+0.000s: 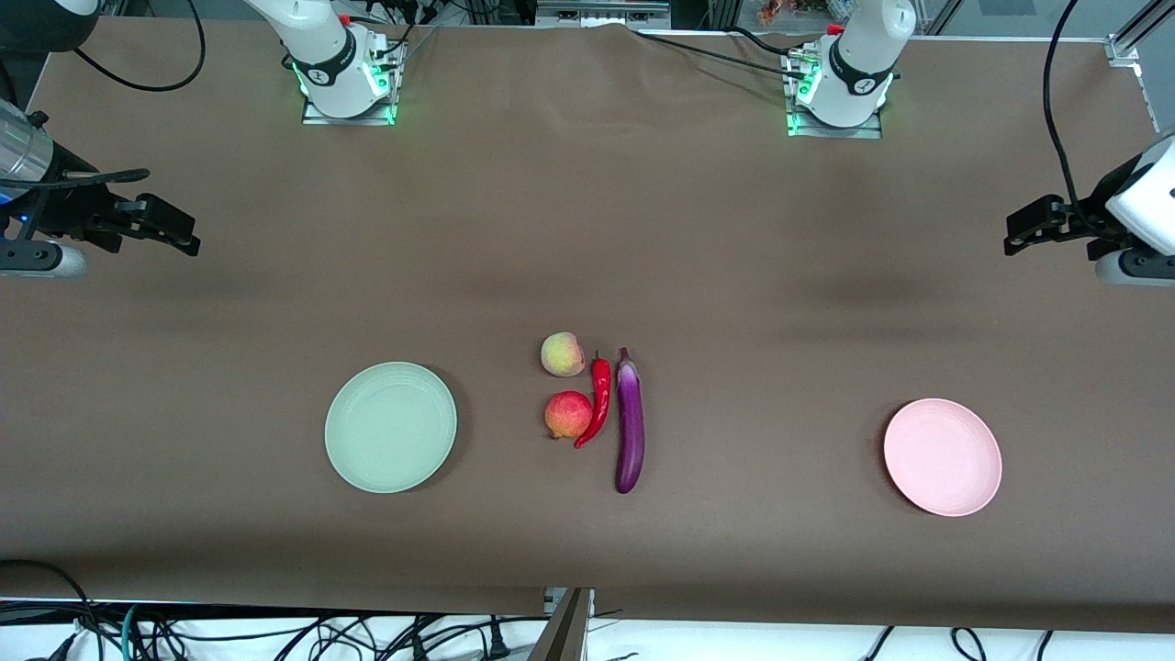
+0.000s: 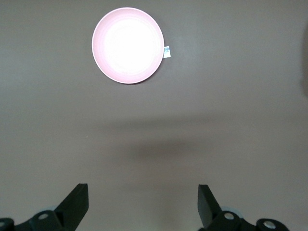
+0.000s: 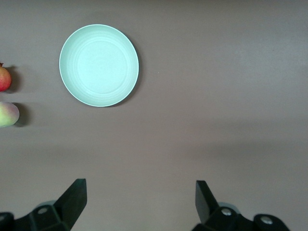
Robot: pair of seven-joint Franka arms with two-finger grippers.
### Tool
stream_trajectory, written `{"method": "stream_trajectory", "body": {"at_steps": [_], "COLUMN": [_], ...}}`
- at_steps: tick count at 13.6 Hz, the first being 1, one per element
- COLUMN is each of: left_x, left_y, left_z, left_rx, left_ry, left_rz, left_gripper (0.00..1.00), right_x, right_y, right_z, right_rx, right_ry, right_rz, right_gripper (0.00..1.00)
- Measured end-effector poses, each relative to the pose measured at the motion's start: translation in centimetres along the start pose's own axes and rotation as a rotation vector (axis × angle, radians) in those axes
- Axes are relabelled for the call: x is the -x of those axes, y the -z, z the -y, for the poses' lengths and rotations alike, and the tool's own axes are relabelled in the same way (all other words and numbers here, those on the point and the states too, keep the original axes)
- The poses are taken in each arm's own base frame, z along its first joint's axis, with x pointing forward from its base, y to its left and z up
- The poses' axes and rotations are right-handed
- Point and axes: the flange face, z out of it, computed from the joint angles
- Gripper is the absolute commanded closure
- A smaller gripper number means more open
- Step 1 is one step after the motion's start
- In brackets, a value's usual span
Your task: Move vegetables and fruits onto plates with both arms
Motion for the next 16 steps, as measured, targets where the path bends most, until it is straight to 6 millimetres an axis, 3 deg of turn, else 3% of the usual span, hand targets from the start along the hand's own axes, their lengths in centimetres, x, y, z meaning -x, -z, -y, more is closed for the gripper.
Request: {"method": "stream_trajectory", "body": {"at_steps": [3, 5, 10, 13, 16], "left_x": [-1.8, -3.9, -9.0, -10.3, -11.5], "left_y": [-3.1, -6.1, -14.0, -19.2, -24.0], "left_z": [-1.0, -3.6, -15.7, -24.1, -30.1], "left_rx": [0.002, 0.002, 0.067, 0.076, 0.107], "left_ry": [-0.019, -0.055, 0.008, 0.036, 0.075], "left_rz": [0.052, 0.062, -0.014, -0.076, -0.158], "left_gripper": [0.0, 0.0, 0.0, 0.0, 0.0], "right_x": [0.0, 0.0, 0.0, 0.0, 0.0], "right_y": [0.0, 0.0, 0.0, 0.0, -0.1], "right_z": [0.0, 0.0, 0.1, 0.1, 0.1], "right_rx": [0.0, 0.0, 0.0, 0.0, 0.0], "right_ry": [0.0, 0.001, 0.001, 0.001, 0.002], "right_rz": [0.0, 0.001, 0.001, 0.001, 0.002], "right_gripper": [0.0, 0.0, 0.0, 0.0, 0.0]}}
